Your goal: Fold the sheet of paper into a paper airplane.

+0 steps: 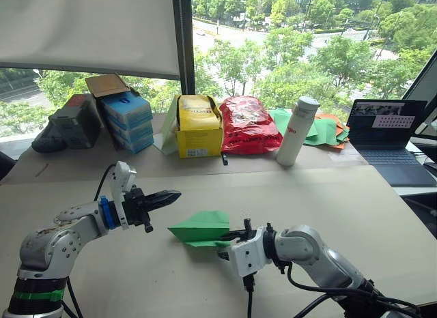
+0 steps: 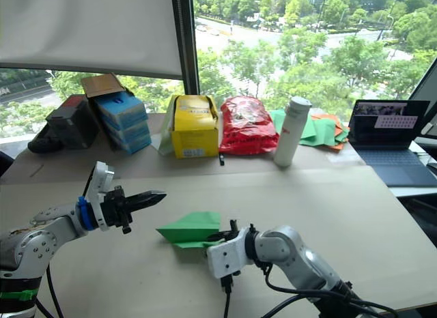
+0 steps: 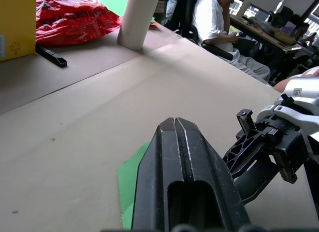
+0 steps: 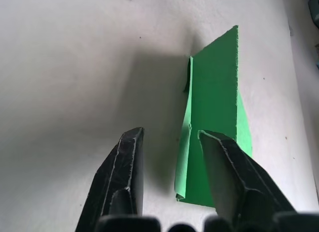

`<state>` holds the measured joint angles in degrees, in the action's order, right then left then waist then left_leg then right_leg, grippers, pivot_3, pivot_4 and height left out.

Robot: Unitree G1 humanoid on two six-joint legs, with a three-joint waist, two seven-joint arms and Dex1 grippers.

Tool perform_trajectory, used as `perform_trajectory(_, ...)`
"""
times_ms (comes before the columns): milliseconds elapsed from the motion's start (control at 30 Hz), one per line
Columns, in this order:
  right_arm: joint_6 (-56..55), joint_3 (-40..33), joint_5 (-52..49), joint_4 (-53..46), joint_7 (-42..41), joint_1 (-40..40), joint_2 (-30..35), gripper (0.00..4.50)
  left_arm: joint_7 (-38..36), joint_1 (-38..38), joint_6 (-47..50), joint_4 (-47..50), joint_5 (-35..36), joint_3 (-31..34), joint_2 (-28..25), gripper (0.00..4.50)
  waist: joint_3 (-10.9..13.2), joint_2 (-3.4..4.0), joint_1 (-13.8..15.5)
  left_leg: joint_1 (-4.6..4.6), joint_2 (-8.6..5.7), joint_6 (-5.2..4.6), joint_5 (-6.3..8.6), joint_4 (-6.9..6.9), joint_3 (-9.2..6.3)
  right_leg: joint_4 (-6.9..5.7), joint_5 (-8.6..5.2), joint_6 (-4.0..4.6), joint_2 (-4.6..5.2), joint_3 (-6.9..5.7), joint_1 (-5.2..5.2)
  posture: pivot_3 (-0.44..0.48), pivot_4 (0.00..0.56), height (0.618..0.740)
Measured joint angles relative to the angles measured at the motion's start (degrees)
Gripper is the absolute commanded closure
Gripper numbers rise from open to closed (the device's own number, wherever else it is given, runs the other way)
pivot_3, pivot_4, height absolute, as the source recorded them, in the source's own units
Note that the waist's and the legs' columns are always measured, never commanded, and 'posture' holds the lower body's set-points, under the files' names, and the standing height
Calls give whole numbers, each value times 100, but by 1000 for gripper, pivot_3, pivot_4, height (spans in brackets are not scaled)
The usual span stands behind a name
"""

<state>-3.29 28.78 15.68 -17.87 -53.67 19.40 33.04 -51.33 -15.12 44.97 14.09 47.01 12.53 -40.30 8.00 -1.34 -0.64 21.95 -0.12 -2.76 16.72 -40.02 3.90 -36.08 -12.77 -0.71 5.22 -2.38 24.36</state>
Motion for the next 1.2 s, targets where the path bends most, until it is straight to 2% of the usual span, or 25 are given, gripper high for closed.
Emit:
perform_trajectory(133, 604, -325, -726, -404, -338, 46, -2, 2012, -43, 32, -15, 0, -76, -55, 0, 4500, 0, 0, 8, -1, 0, -2, 1, -1, -4, 0, 0, 0, 3, -1, -2, 0, 150, 740)
perform_trajectory(267, 1655, -815, -1539, -587, -425, 363, -181, 2012, -89, 31, -67, -1, -177, -160, 7, 4500, 0, 0, 10, -1, 1, -4, 3, 1, -7, -1, 1, 1, 6, -2, -2, 0, 150, 740)
perform_trajectory(300, 1884, -889, -1658, -609, -402, 432, -227, 2519, -94, 30, -81, -4, -187, -175, 11, 4500, 0, 0, 11, 0, 1, -4, 3, 3, -7, 0, 1, 1, 6, -2, -1, 0, 150, 740)
perform_trajectory(467, 2308, -778, -1667, -463, -226, 411, -287, 4266, -120, 7, -105, -16, -223, -256, 36, 4500, 0, 0, 17, 4, -2, -8, 6, 2, -6, 1, 1, 1, 9, -2, 1, 0, 150, 740)
perform_trajectory(500, 2321, -713, -1650, -451, -203, 386, -304, 4480, -123, -7, -112, -30, -237, -268, 43, 4500, 0, 0, 17, 4, -2, -9, 6, 2, -6, 2, 1, 1, 9, -2, 1, 0, 150, 740)
perform_trajectory(833, 2528, -33, -1179, 130, 11, 16, -263, 4480, -232, -268, -363, -168, -564, -709, 226, 4500, 0, 0, 48, 2, -4, -9, 6, -1, -3, 1, 1, 1, 4, -5, -1, 0, 150, 740)
perform_trajectory(1067, 2726, -16, -1173, 88, 1, 56, -255, 4480, -344, -684, -1106, -655, -1572, -1502, 309, 4500, -1, -1, 71, -6, -5, -14, 9, -2, -2, 1, 1, 0, -4, -12, -10, 0, 150, 740)
perform_trajectory(1100, 2769, 2, -1170, 56, 15, 57, -259, 4480, -442, -721, -1337, -668, -1873, -1792, 288, 4500, -1, -1, 77, -4, -5, -17, 10, -2, 1, 1, 1, 0, -4, -12, -8, 0, 150, 740)
perform_trajectory(1200, 2834, 30, -1130, -7, 39, 58, -260, 4480, -710, -646, -1397, -384, -1995, -2126, 224, 4500, -1, -1, 69, -2, -3, -19, 11, -2, 3, 3, 1, 0, -3, -10, -6, 0, 150, 740)
